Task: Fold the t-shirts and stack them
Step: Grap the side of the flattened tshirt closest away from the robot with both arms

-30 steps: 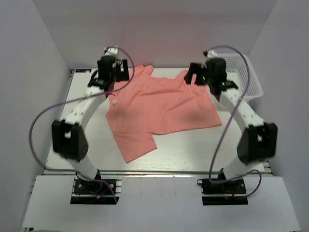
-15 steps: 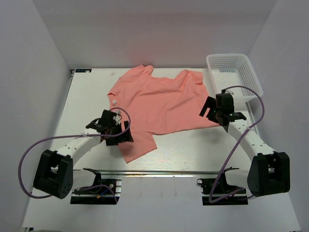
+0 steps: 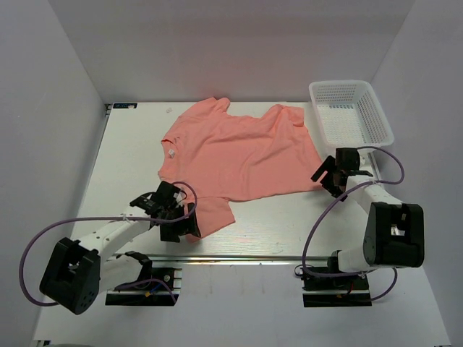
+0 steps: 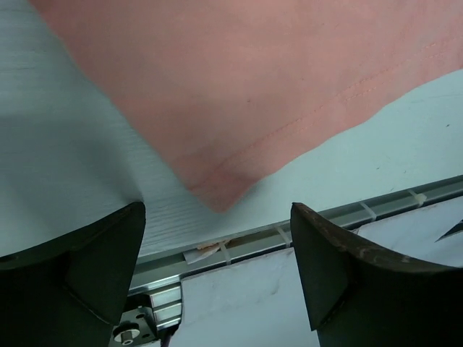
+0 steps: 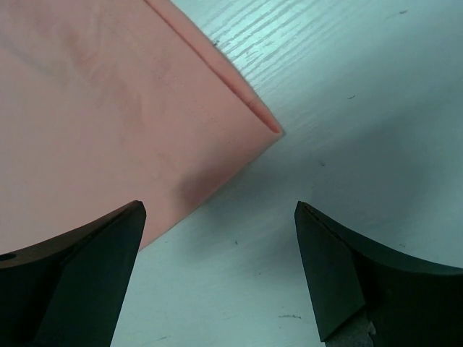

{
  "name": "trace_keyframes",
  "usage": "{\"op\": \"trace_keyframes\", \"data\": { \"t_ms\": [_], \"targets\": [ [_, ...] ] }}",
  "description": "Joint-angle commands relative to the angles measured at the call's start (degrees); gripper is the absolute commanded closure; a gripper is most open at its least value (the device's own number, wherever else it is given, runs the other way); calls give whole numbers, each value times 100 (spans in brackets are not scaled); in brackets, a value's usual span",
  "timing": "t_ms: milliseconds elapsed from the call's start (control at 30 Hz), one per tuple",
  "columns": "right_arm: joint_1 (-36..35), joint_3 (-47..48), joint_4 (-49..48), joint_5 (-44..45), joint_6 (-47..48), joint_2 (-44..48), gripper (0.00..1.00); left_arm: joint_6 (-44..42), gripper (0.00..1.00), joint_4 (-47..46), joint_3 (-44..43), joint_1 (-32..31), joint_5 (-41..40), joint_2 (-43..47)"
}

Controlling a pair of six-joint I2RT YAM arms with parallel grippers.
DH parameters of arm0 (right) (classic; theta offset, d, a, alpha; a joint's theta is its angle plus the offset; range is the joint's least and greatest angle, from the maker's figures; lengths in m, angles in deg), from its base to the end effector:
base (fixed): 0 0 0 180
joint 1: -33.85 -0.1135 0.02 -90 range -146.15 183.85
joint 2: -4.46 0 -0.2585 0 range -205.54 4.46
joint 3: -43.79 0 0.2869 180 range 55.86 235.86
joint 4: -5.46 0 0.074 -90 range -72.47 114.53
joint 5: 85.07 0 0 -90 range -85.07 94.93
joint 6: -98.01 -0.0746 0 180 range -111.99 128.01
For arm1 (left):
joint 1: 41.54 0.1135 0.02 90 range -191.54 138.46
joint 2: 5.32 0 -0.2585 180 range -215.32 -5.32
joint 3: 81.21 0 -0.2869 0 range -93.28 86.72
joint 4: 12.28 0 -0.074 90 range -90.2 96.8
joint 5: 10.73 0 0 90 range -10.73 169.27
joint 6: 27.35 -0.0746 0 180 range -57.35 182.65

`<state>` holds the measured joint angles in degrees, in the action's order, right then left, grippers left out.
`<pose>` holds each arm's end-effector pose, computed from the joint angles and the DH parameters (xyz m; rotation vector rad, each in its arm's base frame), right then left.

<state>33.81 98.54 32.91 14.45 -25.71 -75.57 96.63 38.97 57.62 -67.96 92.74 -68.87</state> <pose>0.3240 -0.0121 0.1281 0.7828 2.3466 0.0451 0.1816 -0.1096 0.0951 -0.1454 2.9655 -0.5178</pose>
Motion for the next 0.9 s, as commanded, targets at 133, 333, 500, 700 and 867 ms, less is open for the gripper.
{"op": "trace_keyframes", "data": {
  "t_ms": [133,333,500,700,867],
  "targets": [
    [381,4,-579,-504,-65,-478,11,136,13,-560,45,-276,-135,-885],
    [522,118,-781,-600,-65,-759,19,-57,53,-701,-121,-470,-64,-1283],
    [522,101,-922,-486,-179,-997,44,-198,100,-359,-447,-592,-222,-1503],
    [513,48,-1028,-345,-241,-1120,81,-330,100,-358,-684,-593,-275,-1442],
    [504,-84,-950,-302,-206,-866,100,-444,100,-358,-746,-593,-223,-1108]
  ]
}}
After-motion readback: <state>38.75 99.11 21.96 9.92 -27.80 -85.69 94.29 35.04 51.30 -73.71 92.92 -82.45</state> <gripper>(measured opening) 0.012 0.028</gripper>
